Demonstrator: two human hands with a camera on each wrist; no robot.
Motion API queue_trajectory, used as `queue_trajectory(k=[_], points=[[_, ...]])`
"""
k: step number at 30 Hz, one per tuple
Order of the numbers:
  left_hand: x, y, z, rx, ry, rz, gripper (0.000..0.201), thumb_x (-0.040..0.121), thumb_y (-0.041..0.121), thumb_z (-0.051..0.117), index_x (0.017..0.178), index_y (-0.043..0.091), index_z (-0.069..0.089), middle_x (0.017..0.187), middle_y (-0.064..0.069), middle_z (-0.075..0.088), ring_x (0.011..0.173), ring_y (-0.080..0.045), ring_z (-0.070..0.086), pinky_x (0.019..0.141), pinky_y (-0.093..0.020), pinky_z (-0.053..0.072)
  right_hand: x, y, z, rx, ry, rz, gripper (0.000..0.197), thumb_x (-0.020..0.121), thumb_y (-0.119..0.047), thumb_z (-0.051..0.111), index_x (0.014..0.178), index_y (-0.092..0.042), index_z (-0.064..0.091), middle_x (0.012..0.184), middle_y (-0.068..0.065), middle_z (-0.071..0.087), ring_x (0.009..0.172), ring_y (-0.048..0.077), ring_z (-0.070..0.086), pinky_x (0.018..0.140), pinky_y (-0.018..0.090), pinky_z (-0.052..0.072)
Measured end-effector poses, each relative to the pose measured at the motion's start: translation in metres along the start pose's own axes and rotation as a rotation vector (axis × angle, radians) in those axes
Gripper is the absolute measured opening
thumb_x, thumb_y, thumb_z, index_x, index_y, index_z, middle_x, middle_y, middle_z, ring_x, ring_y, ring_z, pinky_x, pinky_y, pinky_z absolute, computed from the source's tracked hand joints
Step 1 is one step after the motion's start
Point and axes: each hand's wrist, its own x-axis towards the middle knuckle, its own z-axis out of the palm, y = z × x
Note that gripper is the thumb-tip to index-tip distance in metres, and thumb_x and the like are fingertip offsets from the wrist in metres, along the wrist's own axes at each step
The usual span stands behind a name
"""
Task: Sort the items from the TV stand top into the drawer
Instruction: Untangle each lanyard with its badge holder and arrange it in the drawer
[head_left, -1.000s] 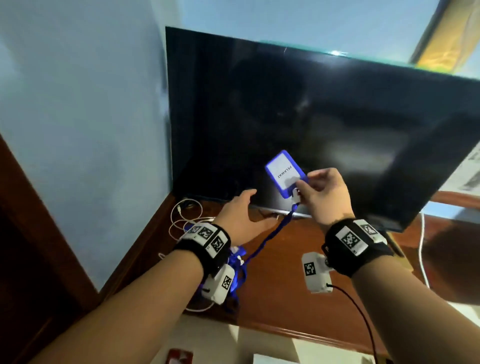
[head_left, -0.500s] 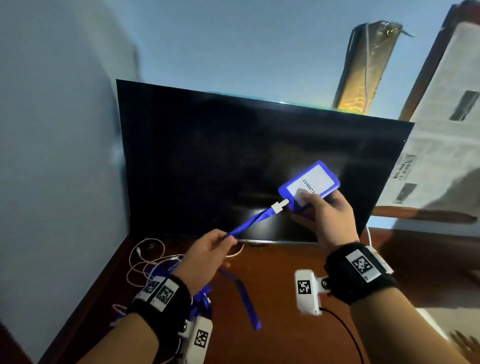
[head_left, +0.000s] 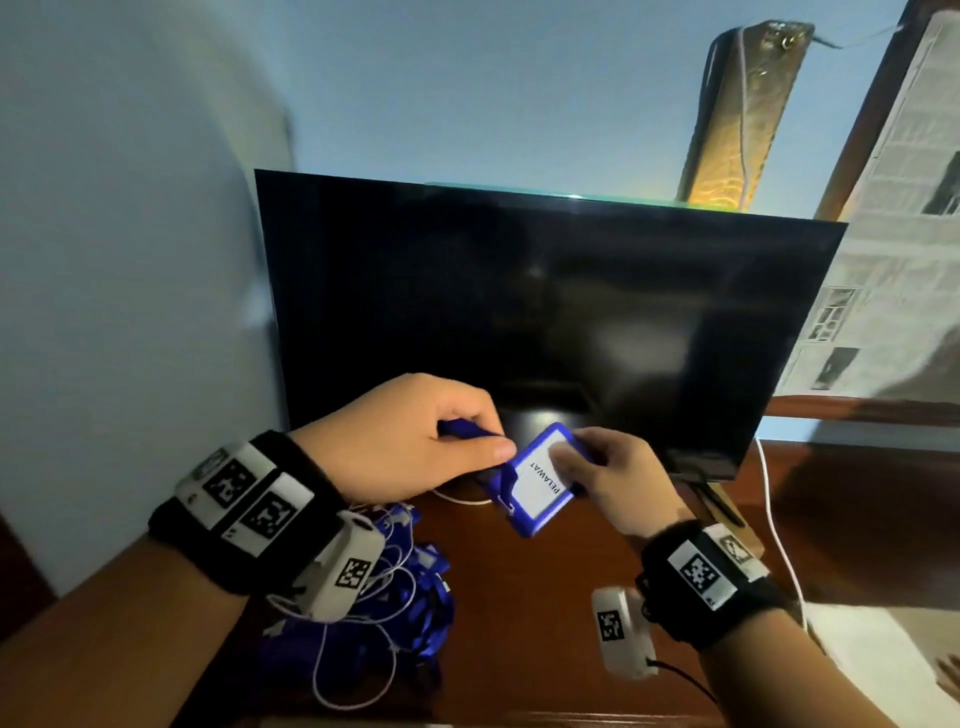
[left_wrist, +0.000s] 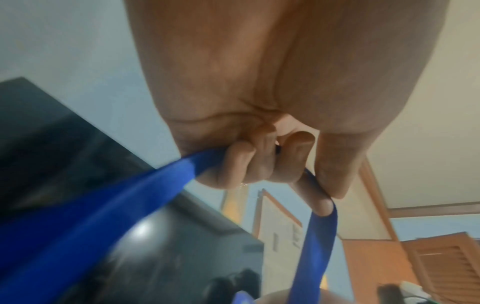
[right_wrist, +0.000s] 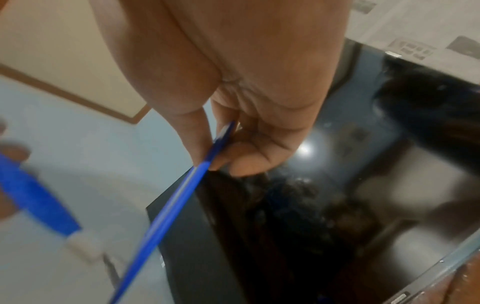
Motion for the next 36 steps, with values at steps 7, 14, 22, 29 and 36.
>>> queue_trajectory(k=[7, 14, 22, 29, 36], points=[[0.040, 0.012, -0.021, 0.189, 0.109, 0.089, 0.031, 0.095, 0.049, 0.066, 0.072, 0.028, 0.066, 0.066, 0.013, 0.062, 0.064, -0.005, 0.059, 0.061, -0.024, 0.041, -0.033, -0.036, 0.046, 0.328, -0.150, -0.048, 0.015, 0.096, -0.004, 0.068, 0.095, 0.003, 0.055, 0.066, 0.001, 0.067, 0.052, 0.012, 0.055, 0.049, 0.024, 0.044], [0.062, -0.072, -0.027, 0.155, 0.011, -0.099, 0.028, 0.098, 0.036, 0.068, 0.074, 0.023, 0.068, 0.072, 0.000, 0.069, 0.064, -0.007, 0.058, 0.072, -0.029, 0.051, -0.042, -0.055, 0.023, 0.560, -0.139, -0.145, 0.019, 0.085, -0.008, 0.071, 0.090, 0.001, 0.054, 0.079, 0.022, 0.065, 0.062, 0.026, 0.061, 0.053, 0.031, 0.054], [0.030, -0.121, 0.044, -0.110, -0.004, -0.253, 0.038, 0.102, 0.043, 0.057, 0.073, 0.020, 0.065, 0.058, 0.005, 0.053, 0.051, -0.007, 0.045, 0.056, -0.029, 0.040, -0.041, -0.066, 0.008, 0.818, -0.067, -0.137, 0.012, 0.089, -0.003, 0.063, 0.087, -0.004, 0.051, 0.085, 0.019, 0.069, 0.063, 0.027, 0.063, 0.048, 0.026, 0.049], [-0.020, -0.099, 0.102, -0.155, 0.061, -0.147, 0.048, 0.106, 0.057, 0.028, 0.085, 0.026, 0.057, 0.058, 0.006, 0.044, 0.050, -0.009, 0.039, 0.057, -0.037, 0.040, -0.022, -0.060, -0.003, 0.926, 0.161, -0.105, 0.019, 0.090, -0.011, 0.068, 0.082, -0.017, 0.052, 0.085, 0.012, 0.065, 0.067, 0.020, 0.066, 0.056, 0.029, 0.053], [-0.048, -0.036, 0.104, 0.215, -0.149, 0.154, 0.030, 0.102, 0.066, 0.019, 0.091, 0.042, 0.036, 0.080, 0.013, 0.058, 0.071, -0.009, 0.060, 0.067, -0.030, 0.053, -0.007, -0.020, -0.011, 0.353, 0.413, -0.139, 0.023, 0.095, -0.010, 0.073, 0.090, -0.010, 0.050, 0.086, 0.015, 0.072, 0.070, 0.012, 0.070, 0.059, 0.031, 0.058]])
